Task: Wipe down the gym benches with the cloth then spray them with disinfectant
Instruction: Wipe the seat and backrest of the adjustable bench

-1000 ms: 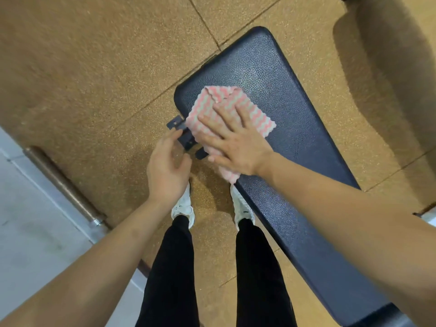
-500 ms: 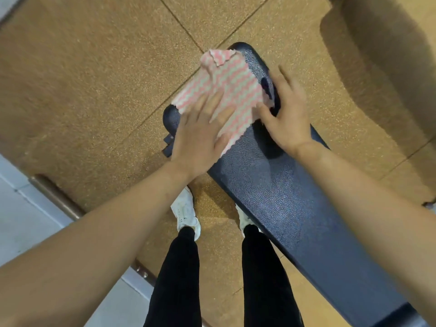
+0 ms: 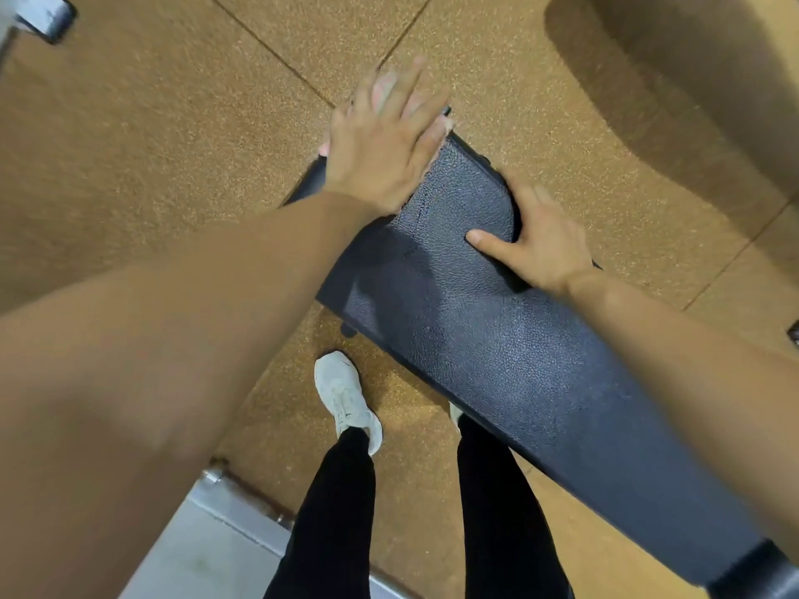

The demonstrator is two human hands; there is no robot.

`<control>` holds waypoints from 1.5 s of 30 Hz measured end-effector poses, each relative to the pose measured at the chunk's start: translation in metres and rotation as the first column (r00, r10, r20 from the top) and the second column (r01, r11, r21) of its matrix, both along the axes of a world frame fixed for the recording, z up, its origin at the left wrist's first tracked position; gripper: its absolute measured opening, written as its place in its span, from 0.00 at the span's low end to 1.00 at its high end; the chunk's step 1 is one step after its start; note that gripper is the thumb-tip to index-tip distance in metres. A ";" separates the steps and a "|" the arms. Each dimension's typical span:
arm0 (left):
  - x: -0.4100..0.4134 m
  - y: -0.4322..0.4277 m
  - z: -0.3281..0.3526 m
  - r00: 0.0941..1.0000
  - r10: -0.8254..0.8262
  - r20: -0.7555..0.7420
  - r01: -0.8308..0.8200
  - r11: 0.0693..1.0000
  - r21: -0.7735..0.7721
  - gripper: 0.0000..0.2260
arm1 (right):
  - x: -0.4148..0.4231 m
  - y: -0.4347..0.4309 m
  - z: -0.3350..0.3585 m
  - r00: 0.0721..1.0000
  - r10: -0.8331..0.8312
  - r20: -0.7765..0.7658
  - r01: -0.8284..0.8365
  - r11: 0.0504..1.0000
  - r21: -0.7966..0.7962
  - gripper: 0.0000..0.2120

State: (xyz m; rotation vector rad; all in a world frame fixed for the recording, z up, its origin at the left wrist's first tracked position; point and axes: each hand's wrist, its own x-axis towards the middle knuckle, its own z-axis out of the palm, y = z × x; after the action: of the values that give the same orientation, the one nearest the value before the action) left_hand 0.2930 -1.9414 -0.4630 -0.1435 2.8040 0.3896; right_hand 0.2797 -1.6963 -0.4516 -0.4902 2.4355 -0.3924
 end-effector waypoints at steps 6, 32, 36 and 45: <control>0.084 -0.010 -0.007 0.986 0.165 0.008 -0.164 0.983 -0.089 0.27 | -0.002 -0.001 0.002 0.999 -0.028 0.045 0.028 1.000 0.004 0.44; 0.061 0.036 -0.006 0.983 -0.182 -0.008 0.180 0.979 -0.097 0.28 | 0.007 0.012 0.001 0.999 -0.032 0.004 0.033 0.999 -0.024 0.44; 0.122 0.053 -0.007 0.932 -0.363 0.011 0.363 0.930 -0.061 0.27 | 0.005 0.019 0.000 0.999 -0.020 0.038 0.022 0.998 -0.051 0.44; 0.130 0.018 -0.008 0.970 0.226 0.090 -0.209 0.965 -0.160 0.27 | 0.005 0.040 0.000 0.996 -0.022 0.084 0.024 0.999 -0.022 0.43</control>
State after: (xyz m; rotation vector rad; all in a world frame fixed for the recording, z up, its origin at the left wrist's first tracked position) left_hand 0.4233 -1.9235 -0.4711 -0.4949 2.7158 0.2130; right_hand 0.2847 -1.6564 -0.4514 -0.4468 2.3603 -0.4429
